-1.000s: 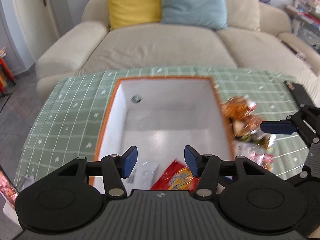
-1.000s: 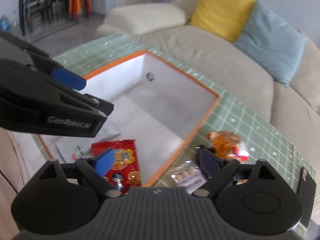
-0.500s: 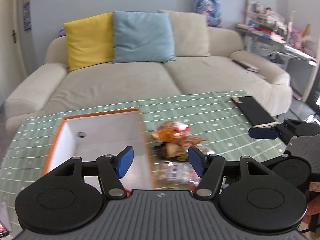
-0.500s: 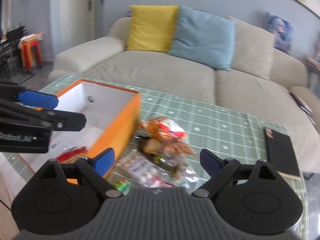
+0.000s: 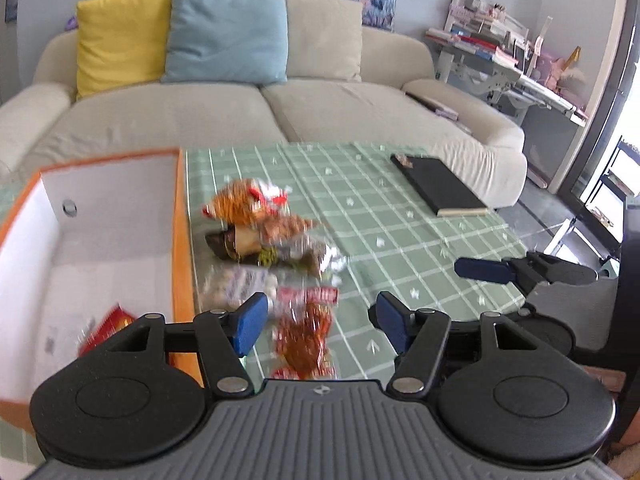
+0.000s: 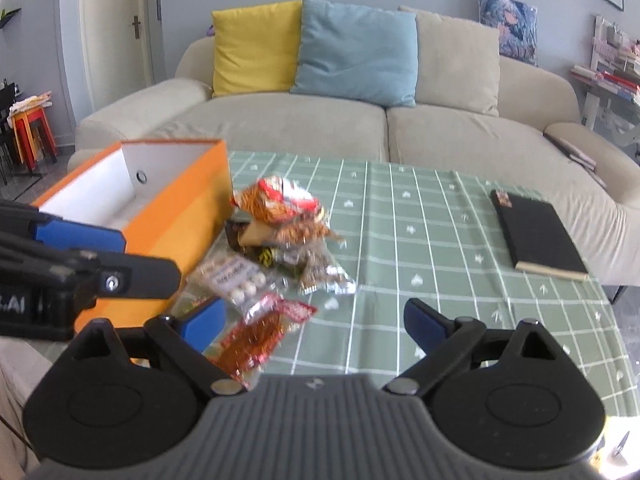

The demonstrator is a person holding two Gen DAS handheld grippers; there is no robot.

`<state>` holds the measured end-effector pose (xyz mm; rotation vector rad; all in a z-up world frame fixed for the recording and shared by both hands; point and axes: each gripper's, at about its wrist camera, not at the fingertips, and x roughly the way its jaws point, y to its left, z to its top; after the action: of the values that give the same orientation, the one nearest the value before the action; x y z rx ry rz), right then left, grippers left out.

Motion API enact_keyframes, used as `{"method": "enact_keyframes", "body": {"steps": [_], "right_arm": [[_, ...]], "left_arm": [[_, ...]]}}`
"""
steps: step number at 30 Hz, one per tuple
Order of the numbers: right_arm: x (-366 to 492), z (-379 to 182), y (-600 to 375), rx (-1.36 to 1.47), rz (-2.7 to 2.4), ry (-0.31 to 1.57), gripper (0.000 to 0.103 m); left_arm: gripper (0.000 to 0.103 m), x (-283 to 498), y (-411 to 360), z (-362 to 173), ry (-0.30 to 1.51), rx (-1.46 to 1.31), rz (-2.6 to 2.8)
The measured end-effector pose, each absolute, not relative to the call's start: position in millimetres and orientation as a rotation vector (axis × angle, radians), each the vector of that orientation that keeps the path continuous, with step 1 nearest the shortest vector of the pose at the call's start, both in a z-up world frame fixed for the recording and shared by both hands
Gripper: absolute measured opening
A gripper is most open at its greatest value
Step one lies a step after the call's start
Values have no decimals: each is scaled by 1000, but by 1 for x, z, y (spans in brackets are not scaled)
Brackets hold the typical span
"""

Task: Organize snacks
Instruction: 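Move both tools back from the box toward the remaining snacks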

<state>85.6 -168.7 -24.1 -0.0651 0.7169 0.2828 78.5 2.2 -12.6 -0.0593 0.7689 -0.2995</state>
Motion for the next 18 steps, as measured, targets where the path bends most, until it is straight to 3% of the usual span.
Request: {"method": "enact_keyframes", "body": {"steps": [6, 9, 12, 14, 18], "right_arm": [[87, -50, -168, -74, 303, 758, 83], [94, -61, -172, -44, 302, 795, 77], [103, -70, -175, 33, 307, 835, 73], [110, -75, -175, 99, 337, 850, 72], [125, -88, -165, 164, 374, 872, 65]], "left_arm": [[69, 81, 2, -34, 835, -103, -272], [62, 81, 0, -39, 835, -71, -243], [60, 84, -4, -42, 848, 7, -203], [51, 91, -11, -47, 879, 96, -148], [50, 92, -12, -49, 884, 166, -122]]}}
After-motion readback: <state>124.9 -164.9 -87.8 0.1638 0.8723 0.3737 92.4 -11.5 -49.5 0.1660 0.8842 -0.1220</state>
